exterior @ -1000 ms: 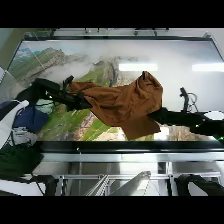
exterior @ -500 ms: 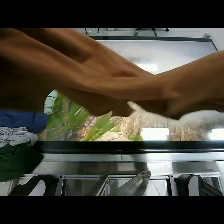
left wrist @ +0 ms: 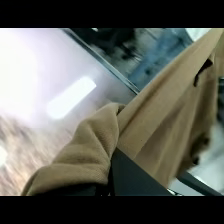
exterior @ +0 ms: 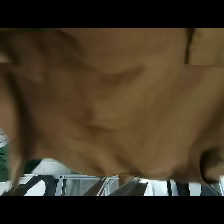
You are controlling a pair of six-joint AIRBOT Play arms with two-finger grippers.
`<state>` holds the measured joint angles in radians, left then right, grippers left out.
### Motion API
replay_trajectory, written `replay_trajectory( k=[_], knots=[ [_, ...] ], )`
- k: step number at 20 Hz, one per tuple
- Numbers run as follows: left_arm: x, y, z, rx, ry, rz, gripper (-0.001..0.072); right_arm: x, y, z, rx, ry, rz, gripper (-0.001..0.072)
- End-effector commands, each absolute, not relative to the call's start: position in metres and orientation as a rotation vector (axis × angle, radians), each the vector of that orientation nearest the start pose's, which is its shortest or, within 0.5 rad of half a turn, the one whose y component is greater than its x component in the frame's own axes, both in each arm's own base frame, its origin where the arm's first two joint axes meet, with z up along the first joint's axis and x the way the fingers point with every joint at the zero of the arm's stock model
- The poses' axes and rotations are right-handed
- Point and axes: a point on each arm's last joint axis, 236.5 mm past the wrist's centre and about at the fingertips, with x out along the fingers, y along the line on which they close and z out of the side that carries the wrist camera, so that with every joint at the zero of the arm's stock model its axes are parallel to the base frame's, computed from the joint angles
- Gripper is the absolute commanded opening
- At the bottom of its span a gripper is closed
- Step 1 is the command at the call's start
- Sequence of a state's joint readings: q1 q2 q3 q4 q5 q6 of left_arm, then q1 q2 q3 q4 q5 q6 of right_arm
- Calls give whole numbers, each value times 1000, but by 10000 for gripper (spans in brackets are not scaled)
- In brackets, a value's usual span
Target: Fold the shirts.
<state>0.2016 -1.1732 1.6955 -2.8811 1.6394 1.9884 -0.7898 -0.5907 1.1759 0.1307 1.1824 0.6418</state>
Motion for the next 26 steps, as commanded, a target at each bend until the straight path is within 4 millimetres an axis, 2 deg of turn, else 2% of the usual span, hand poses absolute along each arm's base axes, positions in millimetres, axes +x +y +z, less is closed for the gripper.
replay_trajectory(
  k=[1,3,5,7,8,9,11,12,13,14,15,16,17,19,20,22,23,24,26],
  knots=[
    [378,-197,221,-561,889,-1243,27,373,42,334,344,43,550,12],
    [424,-196,149,-650,962,-1201,26,446,73,234,283,261,491,12],
    [463,-190,90,-730,1021,-1149,24,504,89,156,325,407,447,10],
    [491,-182,56,-768,1041,-1127,15,540,98,95,475,565,464,10],
    [503,-178,47,-772,1030,-1108,15,552,103,68,535,645,491,11],
    [515,-175,43,-769,1011,-1087,15,559,107,51,571,697,503,11],
    [538,-164,40,-768,969,-1036,23,571,106,30,628,747,476,15],
    [542,-157,40,-782,973,-1019,122,571,105,25,642,758,467,58],
    [545,-155,38,-812,993,-999,325,570,105,23,659,769,464,310],
    [547,-150,38,-834,1004,-987,369,568,104,24,673,781,468,416],
    [543,-150,40,-831,1013,-1006,503,563,103,25,682,798,476,416],
    [538,-144,45,-827,1020,-1028,707,556,99,28,673,820,497,416],
    [529,-139,52,-840,1050,-1051,720,547,91,28,669,852,498,416],
    [512,-116,65,-884,1118,-1075,719,522,70,27,637,944,488,391],
    [500,-104,68,-909,1161,-1087,700,507,63,27,617,985,492,359],
    [476,-86,69,-982,1222,-1081,622,472,54,23,616,1045,486,360],
    [465,-78,63,-1014,1240,-1050,622,451,52,17,632,1070,465,360],
    [447,-71,50,-1011,1286,-1003,622,428,50,8,646,1096,436,360],
    [410,-51,4,-972,1409,-812,623,375,39,-21,717,1146,295,361]
  ],
)
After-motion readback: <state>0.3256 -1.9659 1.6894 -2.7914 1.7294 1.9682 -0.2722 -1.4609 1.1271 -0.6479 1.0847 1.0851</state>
